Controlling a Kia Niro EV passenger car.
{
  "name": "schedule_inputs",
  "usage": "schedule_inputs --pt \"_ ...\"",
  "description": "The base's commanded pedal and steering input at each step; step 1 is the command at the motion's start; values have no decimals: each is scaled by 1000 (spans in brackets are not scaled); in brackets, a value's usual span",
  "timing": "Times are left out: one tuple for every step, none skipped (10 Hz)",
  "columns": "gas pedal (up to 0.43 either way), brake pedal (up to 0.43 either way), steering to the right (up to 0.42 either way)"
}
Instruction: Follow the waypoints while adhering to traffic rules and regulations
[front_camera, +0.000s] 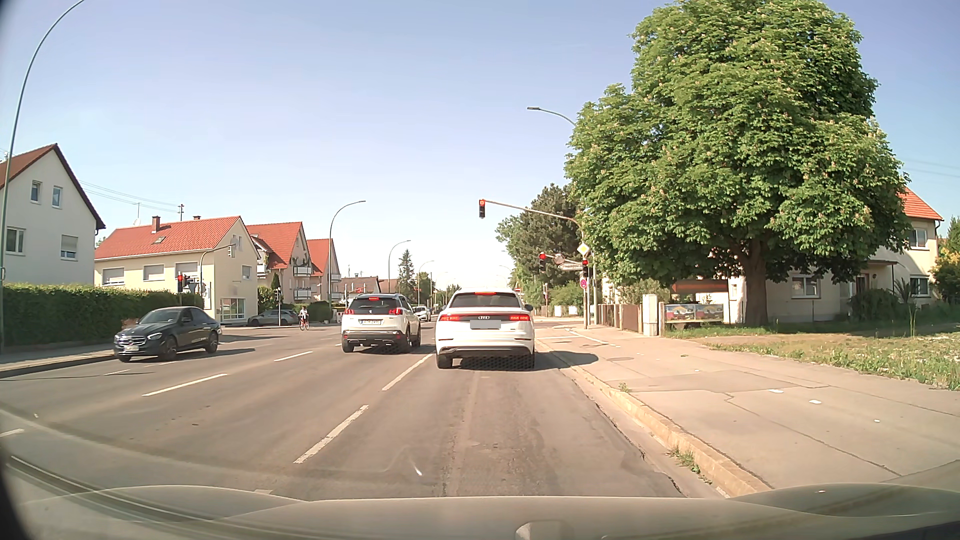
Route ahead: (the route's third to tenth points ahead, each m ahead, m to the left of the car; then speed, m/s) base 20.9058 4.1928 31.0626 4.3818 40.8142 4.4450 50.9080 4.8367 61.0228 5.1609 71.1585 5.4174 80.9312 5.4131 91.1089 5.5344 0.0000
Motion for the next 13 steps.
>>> schedule_inputs --pt "0 146 5" --pt "0 140 5" --pt "0 146 5" --pt "0 146 5" --pt "0 146 5" --pt "0 140 5" --pt "0 146 5" --pt "0 146 5" --pt "0 146 5" --pt "0 140 6" --pt "0 146 5" --pt "0 140 5" --pt "0 146 5"
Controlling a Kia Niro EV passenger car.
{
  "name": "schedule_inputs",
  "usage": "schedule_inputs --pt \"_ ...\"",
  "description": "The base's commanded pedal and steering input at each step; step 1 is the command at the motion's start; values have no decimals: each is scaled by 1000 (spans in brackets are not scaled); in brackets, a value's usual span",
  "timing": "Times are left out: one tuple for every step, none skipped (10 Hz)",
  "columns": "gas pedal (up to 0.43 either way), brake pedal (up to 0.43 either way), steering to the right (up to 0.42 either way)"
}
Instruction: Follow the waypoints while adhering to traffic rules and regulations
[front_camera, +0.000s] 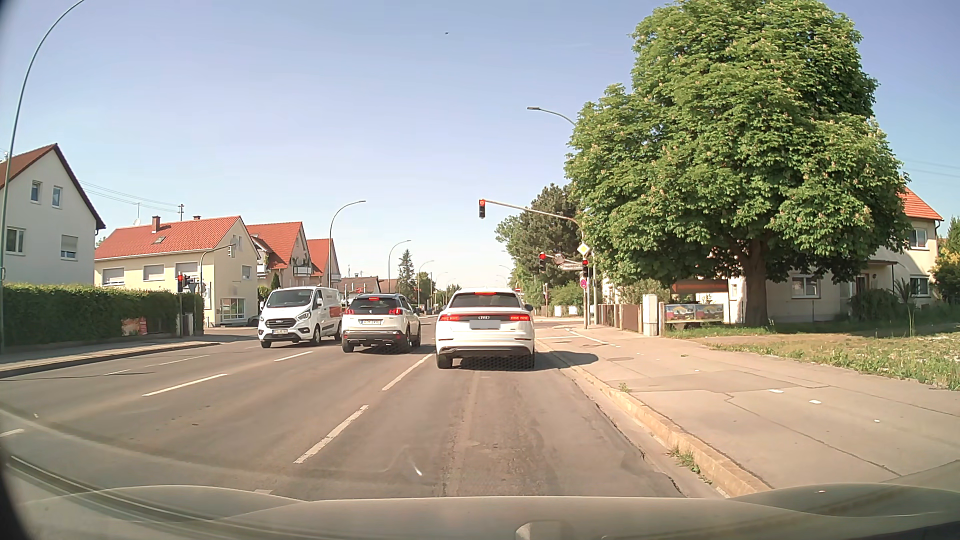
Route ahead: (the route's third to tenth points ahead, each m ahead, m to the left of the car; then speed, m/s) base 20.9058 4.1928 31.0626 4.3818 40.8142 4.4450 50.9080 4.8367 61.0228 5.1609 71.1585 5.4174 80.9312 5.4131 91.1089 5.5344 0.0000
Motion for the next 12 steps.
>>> schedule_inputs --pt "0 140 5" --pt "0 146 5" --pt "0 146 5" --pt "0 140 5" --pt "0 140 5" --pt "0 140 5" --pt "0 146 5" --pt "0 140 5" --pt "0 140 6" --pt "0 140 5" --pt "0 140 5" --pt "0 146 5"
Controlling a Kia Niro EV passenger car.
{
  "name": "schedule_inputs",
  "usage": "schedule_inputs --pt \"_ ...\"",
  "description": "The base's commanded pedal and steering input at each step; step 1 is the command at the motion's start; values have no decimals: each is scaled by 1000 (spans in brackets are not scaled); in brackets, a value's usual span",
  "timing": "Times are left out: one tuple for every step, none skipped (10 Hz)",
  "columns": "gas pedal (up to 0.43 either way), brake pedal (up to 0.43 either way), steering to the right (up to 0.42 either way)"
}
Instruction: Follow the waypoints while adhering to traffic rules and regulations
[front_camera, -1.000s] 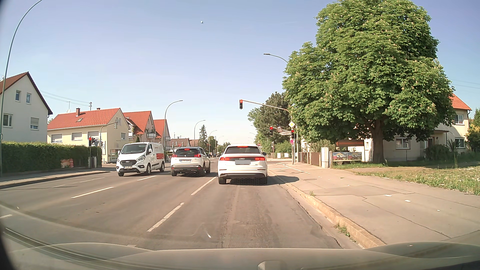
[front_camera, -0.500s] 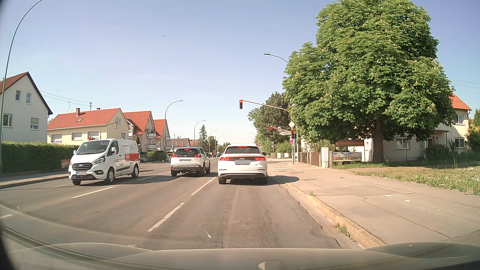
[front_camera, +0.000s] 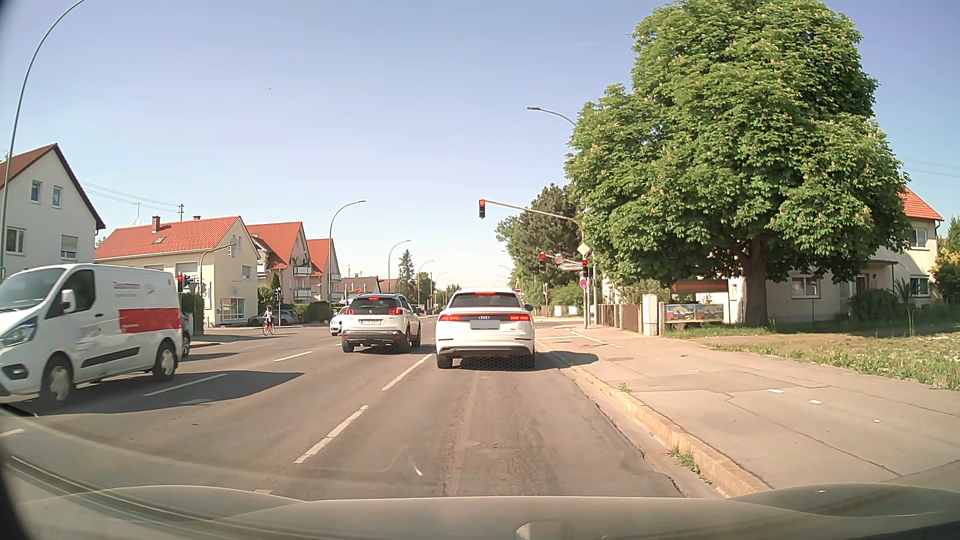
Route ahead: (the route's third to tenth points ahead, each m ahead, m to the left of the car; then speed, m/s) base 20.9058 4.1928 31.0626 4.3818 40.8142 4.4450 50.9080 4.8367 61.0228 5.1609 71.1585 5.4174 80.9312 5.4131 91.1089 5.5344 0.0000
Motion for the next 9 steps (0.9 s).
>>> schedule_inputs --pt "0 146 5" --pt "0 146 6" --pt "0 146 5" --pt "0 140 5" --pt "0 140 5" --pt "0 140 5" --pt "0 140 5" --pt "0 140 5" --pt "0 140 5"
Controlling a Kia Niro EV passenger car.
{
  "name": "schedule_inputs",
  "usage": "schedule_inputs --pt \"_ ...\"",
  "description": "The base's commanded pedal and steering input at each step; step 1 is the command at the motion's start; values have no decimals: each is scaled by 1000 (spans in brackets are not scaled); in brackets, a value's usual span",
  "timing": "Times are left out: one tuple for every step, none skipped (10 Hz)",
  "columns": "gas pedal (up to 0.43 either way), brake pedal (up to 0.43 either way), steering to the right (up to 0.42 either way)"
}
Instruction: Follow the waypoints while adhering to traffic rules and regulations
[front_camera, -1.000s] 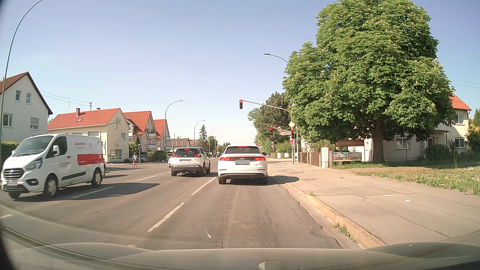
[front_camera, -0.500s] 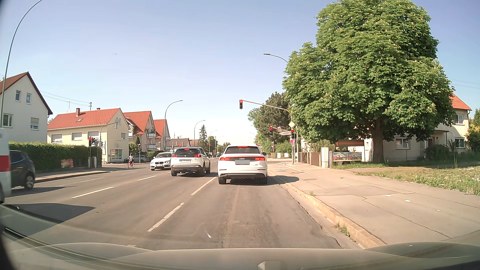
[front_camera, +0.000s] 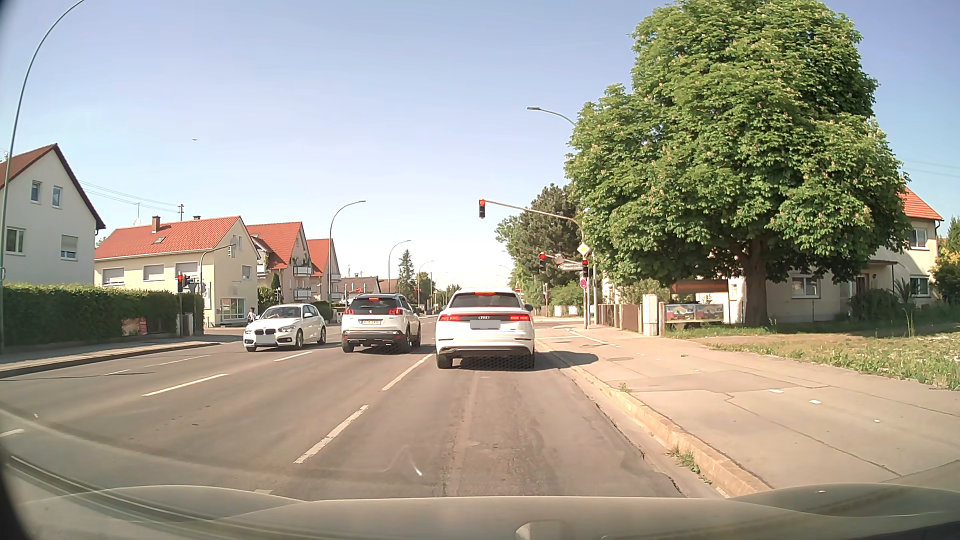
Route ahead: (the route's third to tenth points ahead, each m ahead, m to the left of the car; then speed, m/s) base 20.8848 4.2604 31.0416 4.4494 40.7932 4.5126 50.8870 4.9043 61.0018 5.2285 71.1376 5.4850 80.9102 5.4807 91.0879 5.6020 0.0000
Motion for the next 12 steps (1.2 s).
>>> schedule_inputs --pt "0 140 5" --pt "0 140 5" --pt "0 140 6" --pt "0 140 5" --pt "0 140 5" --pt "0 140 5" --pt "0 146 5" --pt "0 140 5" --pt "0 140 6" --pt "0 140 5" --pt "0 140 5" --pt "0 146 5"
